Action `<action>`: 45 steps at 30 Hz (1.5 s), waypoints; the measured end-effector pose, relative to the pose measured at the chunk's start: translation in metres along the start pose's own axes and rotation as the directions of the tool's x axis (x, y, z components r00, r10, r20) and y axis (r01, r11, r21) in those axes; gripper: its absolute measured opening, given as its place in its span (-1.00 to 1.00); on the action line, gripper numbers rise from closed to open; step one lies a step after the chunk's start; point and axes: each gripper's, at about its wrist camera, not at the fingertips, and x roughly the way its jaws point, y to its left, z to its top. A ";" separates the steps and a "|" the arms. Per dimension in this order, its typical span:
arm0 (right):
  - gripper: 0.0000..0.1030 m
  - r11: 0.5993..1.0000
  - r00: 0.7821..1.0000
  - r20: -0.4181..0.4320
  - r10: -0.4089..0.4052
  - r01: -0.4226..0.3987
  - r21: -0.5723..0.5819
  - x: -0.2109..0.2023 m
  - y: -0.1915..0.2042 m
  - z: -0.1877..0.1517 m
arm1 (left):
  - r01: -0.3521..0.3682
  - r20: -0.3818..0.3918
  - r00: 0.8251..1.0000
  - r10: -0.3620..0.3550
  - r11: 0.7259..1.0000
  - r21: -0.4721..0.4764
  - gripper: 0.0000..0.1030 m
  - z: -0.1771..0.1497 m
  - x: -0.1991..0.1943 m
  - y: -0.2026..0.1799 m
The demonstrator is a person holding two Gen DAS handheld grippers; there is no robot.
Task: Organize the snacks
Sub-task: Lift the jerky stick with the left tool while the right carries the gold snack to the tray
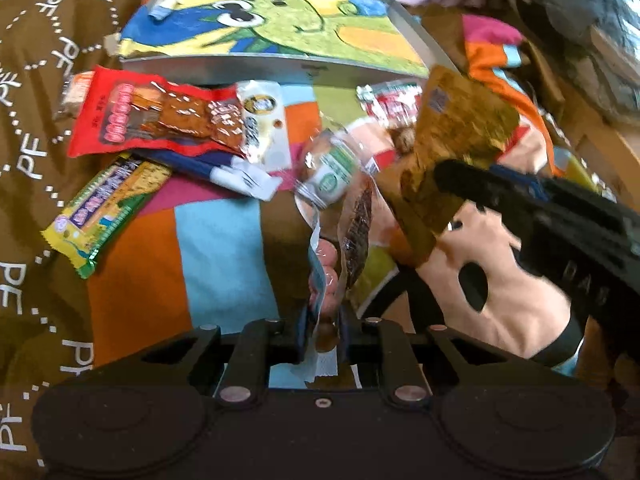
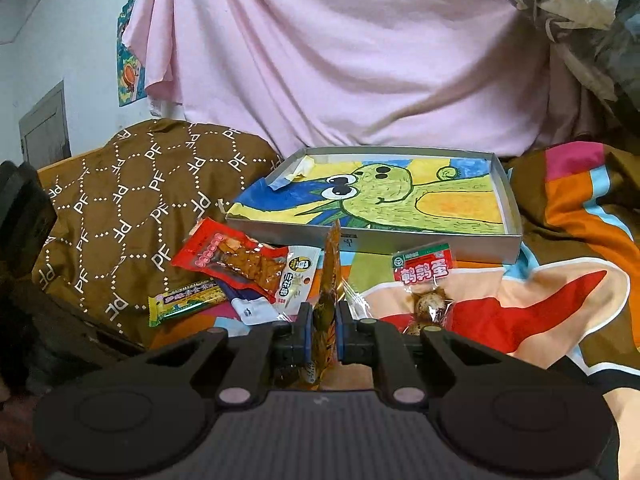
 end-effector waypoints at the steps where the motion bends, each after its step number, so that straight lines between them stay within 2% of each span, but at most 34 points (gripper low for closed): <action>1: -0.75 1.000 1.000 0.000 0.001 -0.001 -0.001 0.000 0.000 0.000 | -0.004 -0.007 1.000 0.005 1.000 0.022 -0.66 -0.002 0.003 -0.003; 3: -0.75 1.000 1.000 0.002 0.001 -0.001 -0.002 0.000 0.000 0.000 | -0.018 -0.010 1.000 0.019 0.998 0.060 -0.63 -0.006 0.008 -0.007; 5: -0.75 1.000 1.000 0.004 0.001 -0.001 -0.002 -0.001 0.000 0.001 | -0.027 -0.004 1.000 0.028 0.996 0.089 -0.43 -0.008 0.010 -0.010; 8: -0.75 1.000 1.000 0.003 0.002 -0.002 0.000 -0.001 -0.001 0.000 | -0.033 0.014 0.999 0.032 0.993 0.116 -0.27 -0.009 0.010 -0.013; 10: -0.75 1.000 1.000 0.008 0.000 0.000 -0.001 -0.002 -0.001 0.000 | -0.035 0.028 0.999 0.033 0.995 0.098 -0.23 -0.007 0.008 -0.010; 14: -0.75 1.000 0.999 0.033 -0.024 0.024 0.004 -0.006 -0.003 0.002 | -0.018 0.056 0.998 0.018 1.000 -0.006 -0.19 -0.001 0.002 0.004; 17: -0.75 0.999 0.998 0.047 -0.038 0.037 0.028 -0.008 -0.010 0.006 | -0.044 0.111 0.993 0.048 0.998 -0.032 -0.06 0.003 -0.001 0.008; 19: -0.75 0.998 0.997 0.058 -0.044 0.042 0.041 -0.008 -0.014 0.009 | -0.043 0.138 0.990 0.043 0.999 -0.004 -0.02 0.008 0.000 0.006; 22: -0.75 0.997 0.996 0.073 -0.054 0.050 0.056 -0.008 -0.021 0.012 | -0.016 0.136 0.991 0.005 0.997 0.080 -0.02 0.018 0.008 -0.003; 25: -0.75 0.995 0.994 0.083 -0.067 0.060 0.081 -0.007 -0.031 0.015 | 0.029 0.086 0.995 -0.044 0.985 0.171 -0.02 0.022 0.019 -0.012; 27: -0.75 0.993 0.994 0.087 -0.073 0.064 0.099 -0.006 -0.038 0.016 | 0.040 0.034 0.998 -0.049 0.975 0.219 -0.03 0.022 0.031 -0.017; 29: -0.75 0.992 0.993 0.093 -0.075 0.065 0.110 -0.006 -0.043 0.017 | 0.048 -0.003 0.999 -0.048 0.971 0.232 -0.09 0.023 0.042 -0.018; 30: -0.75 0.991 0.993 0.095 -0.075 0.064 0.114 -0.006 -0.045 0.018 | 0.054 -0.022 0.999 -0.050 0.972 0.229 -0.18 0.023 0.046 -0.017; 31: -0.75 0.991 0.993 0.097 -0.074 0.062 0.116 -0.005 -0.046 0.018 | 0.066 -0.037 0.998 -0.060 0.973 0.221 -0.42 0.023 0.050 -0.016; 32: -0.75 0.991 0.992 0.100 -0.073 0.062 0.117 -0.005 -0.047 0.019 | 0.076 -0.050 0.997 -0.066 0.974 0.214 -0.53 0.024 0.053 -0.015; 36: -0.75 0.991 0.991 0.109 -0.074 0.061 0.116 -0.002 -0.050 0.021 | 0.092 -0.047 0.995 -0.084 0.977 0.191 -0.67 0.026 0.050 -0.014; 40: -0.75 0.992 0.988 0.132 -0.079 0.065 0.108 0.001 -0.051 0.024 | 0.049 -0.016 0.999 -0.047 0.981 0.189 -0.76 0.031 0.041 -0.021; 45: -0.75 0.990 0.983 0.164 -0.086 0.066 0.122 0.004 -0.056 0.027 | 0.010 0.042 0.999 -0.019 0.983 0.185 -0.77 0.043 0.021 -0.028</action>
